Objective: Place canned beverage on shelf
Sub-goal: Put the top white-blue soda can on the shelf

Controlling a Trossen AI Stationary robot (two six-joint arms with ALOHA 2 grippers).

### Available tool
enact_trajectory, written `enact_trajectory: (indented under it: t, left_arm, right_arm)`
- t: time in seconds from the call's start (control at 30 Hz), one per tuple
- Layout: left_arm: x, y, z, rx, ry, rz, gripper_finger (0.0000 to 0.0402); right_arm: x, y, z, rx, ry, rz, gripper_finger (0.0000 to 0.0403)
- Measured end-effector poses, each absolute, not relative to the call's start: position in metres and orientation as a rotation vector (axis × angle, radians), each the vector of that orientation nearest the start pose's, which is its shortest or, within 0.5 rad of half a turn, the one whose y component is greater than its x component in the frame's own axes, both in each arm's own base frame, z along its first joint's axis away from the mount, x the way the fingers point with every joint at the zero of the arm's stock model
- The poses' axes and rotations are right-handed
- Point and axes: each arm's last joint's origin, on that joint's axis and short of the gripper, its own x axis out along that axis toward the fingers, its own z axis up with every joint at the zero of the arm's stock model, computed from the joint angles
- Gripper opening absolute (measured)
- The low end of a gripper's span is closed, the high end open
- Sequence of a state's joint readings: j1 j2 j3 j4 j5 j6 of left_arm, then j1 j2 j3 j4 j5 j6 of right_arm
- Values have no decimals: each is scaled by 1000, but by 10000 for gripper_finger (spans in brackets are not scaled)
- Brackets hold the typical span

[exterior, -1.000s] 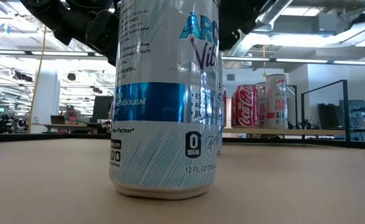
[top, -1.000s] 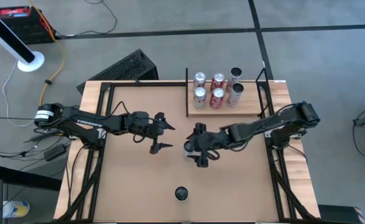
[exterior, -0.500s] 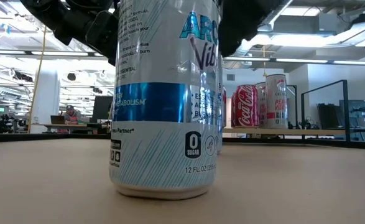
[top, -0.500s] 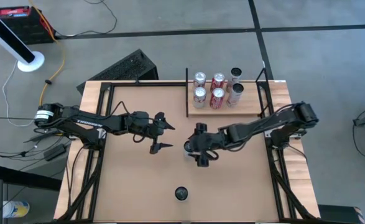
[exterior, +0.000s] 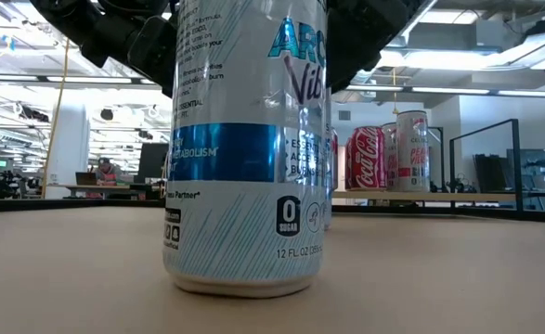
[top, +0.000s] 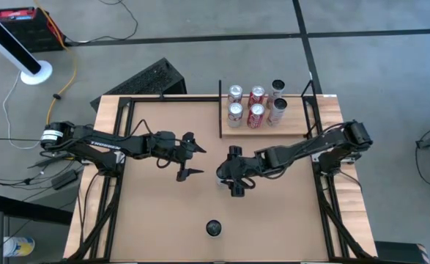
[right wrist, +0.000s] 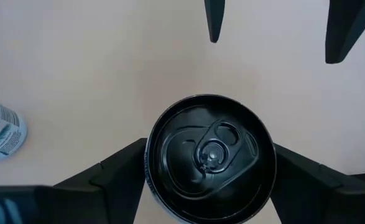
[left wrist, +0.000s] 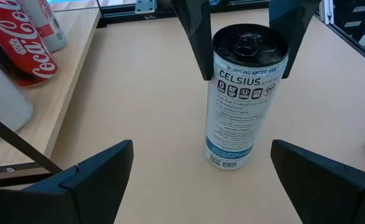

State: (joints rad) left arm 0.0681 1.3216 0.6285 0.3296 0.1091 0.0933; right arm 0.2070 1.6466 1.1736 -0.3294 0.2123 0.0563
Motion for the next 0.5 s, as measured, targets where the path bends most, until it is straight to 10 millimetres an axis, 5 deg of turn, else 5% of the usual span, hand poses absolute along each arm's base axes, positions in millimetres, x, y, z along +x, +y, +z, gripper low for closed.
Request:
enact_trajectory:
  t: [0.13, 0.27, 0.5]
  left_arm:
    - [272, 15, 215, 61, 360, -56, 366]
    - [271, 16, 215, 60, 360, -55, 366]
    - [272, 16, 215, 60, 358, -52, 366]
  right_arm:
    - [340, 67, 247, -120, 796, -17, 303]
    - [321, 67, 276, -130, 759, 6, 296]
    - [257, 46, 321, -83, 817, -40, 294]
